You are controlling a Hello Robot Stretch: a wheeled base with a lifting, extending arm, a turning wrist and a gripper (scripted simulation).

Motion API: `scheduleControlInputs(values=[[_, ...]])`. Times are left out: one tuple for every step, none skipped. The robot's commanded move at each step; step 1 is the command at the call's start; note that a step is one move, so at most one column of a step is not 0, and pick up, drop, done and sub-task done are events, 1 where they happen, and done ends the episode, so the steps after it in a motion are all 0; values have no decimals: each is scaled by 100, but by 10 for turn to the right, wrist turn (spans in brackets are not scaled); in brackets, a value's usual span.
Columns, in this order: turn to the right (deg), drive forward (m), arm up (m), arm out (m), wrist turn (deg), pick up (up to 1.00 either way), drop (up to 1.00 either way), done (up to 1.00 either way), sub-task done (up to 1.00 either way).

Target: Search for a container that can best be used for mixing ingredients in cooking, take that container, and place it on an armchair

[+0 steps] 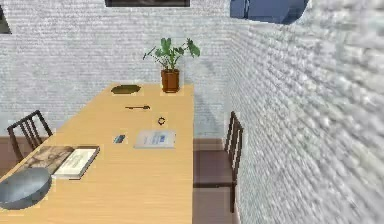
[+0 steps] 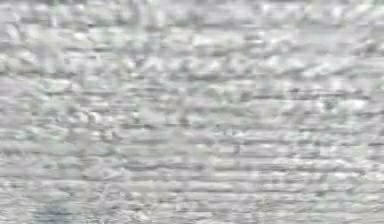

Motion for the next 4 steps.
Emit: scheduleControlInputs(values=[[-450,0,0,0,0,0,0,0,0],[-450,0,0,0,0,0,0,0,0],[-420,0,0,0,0,0,0,0,0],[450,0,0,0,0,0,0,0,0]])
